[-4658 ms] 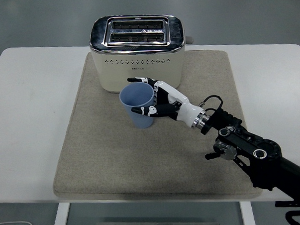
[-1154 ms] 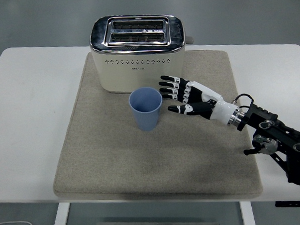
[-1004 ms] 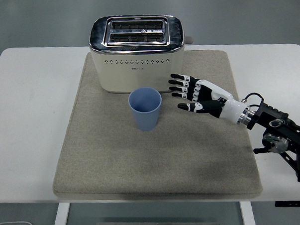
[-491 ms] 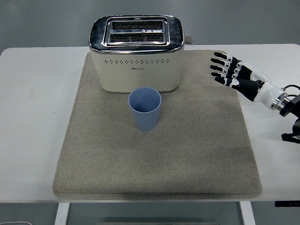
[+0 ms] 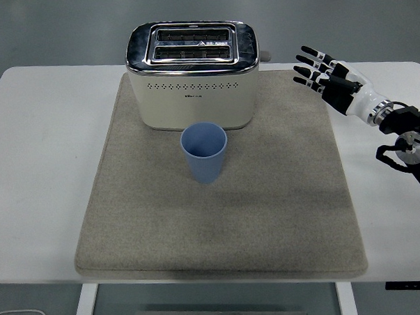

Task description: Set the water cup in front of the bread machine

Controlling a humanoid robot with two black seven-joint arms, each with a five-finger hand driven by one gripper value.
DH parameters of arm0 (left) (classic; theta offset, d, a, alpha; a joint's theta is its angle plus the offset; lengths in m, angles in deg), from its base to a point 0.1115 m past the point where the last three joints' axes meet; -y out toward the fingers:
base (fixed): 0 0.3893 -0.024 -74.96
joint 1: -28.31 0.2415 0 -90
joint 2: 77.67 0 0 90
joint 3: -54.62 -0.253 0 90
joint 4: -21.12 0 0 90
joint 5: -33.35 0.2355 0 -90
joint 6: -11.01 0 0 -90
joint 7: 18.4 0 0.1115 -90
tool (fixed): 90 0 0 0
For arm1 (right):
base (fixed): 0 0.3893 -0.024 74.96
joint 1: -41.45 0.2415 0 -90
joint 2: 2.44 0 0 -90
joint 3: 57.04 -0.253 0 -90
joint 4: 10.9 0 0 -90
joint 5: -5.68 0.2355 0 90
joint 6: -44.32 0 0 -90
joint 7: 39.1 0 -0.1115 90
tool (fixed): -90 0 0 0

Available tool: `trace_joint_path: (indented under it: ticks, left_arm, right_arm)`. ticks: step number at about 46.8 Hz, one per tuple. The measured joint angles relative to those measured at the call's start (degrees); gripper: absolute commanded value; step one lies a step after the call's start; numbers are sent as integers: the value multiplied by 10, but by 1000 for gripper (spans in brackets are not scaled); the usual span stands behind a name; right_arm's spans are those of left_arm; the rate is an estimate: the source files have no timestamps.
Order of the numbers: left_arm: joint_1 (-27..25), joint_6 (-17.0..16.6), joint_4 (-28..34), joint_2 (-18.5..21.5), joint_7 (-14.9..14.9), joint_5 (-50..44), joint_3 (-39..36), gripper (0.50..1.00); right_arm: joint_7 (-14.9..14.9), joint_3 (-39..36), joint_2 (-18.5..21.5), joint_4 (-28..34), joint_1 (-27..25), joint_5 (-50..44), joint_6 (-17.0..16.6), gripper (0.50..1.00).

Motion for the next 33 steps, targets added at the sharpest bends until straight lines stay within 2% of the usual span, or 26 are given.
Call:
trace_joint_path:
  ticks: [9, 14, 19, 26, 33]
  left_arm:
    - [0, 0, 0, 0, 0, 0, 0, 1000]
    - [0, 0, 0, 0, 0, 0, 0, 1000]
    - [0, 0, 0, 0, 0, 0, 0, 1000]
    - [0, 0, 0, 0, 0, 0, 0, 1000]
    - [0, 0, 0, 0, 0, 0, 0, 1000]
  right_arm:
    - [8, -2, 28, 3, 22, 38, 29, 926]
    - [25, -1, 37, 22, 35, 70, 45, 926]
    - [44, -1, 51, 50, 47, 104, 47, 926]
    - [69, -1, 58, 62, 51, 132, 55, 926]
    - [72, -2, 59, 62, 52, 173, 75, 926]
